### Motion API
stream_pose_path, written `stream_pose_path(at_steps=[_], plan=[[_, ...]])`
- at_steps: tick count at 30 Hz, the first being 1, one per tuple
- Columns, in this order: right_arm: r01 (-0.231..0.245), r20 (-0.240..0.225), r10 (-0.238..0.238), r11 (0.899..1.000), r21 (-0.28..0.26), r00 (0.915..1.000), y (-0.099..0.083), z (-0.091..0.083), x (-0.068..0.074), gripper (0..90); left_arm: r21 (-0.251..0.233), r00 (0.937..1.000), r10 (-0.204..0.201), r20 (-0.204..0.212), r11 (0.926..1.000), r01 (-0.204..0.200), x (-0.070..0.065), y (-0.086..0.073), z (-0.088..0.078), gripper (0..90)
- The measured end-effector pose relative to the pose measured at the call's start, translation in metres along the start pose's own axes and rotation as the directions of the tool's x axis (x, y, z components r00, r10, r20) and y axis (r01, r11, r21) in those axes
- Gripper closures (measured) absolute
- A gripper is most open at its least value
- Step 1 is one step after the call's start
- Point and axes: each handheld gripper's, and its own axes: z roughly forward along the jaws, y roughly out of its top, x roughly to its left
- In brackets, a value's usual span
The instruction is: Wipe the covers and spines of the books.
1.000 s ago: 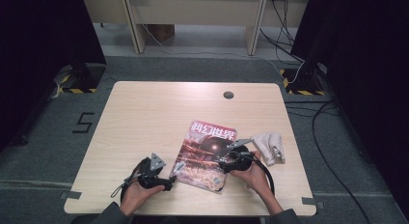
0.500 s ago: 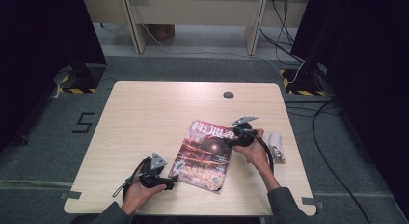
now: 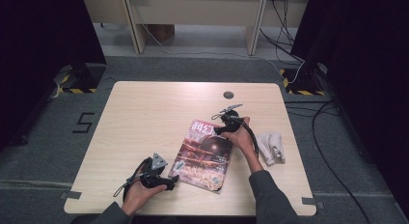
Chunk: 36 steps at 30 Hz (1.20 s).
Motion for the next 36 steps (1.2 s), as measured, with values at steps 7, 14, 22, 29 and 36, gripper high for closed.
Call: stream_pose_path(at_steps=[7, 14, 22, 29, 36], plan=[[-0.003, -0.028, 0.003, 1.0, 0.011, 0.9996, -0.007, -0.003, -0.004, 37.9, 0.013, 0.9998, 0.012, -0.012, 0.9998, -0.012, 0.005, 0.001, 0.0, 15.0], [0.012, -0.016, -0.012, 1.0, 0.028, 0.9998, -0.037, -0.028, -0.002, 37.5, 0.028, 0.9948, 0.014, -0.101, 0.9995, -0.012, 0.021, 0.006, 0.0, 14.9], [0.047, -0.048, -0.045, 0.999, 0.029, 0.9978, -0.077, -0.058, 0.004, 37.0, 0.01, 0.9824, -0.048, -0.181, 0.9987, 0.05, 0.049, 0.018, 0.011, 16.4], [0.052, -0.081, -0.048, 0.997, 0.052, 0.9956, -0.104, -0.077, 0.024, 36.0, -0.004, 0.9851, -0.088, -0.148, 0.9961, 0.088, 0.053, 0.018, 0.009, 21.8], [0.035, -0.069, -0.032, 0.999, 0.041, 0.9971, -0.114, -0.083, 0.034, 36.1, 0.038, 0.9958, -0.089, 0.022, 0.9954, 0.088, 0.026, 0.008, -0.001, 24.1]])
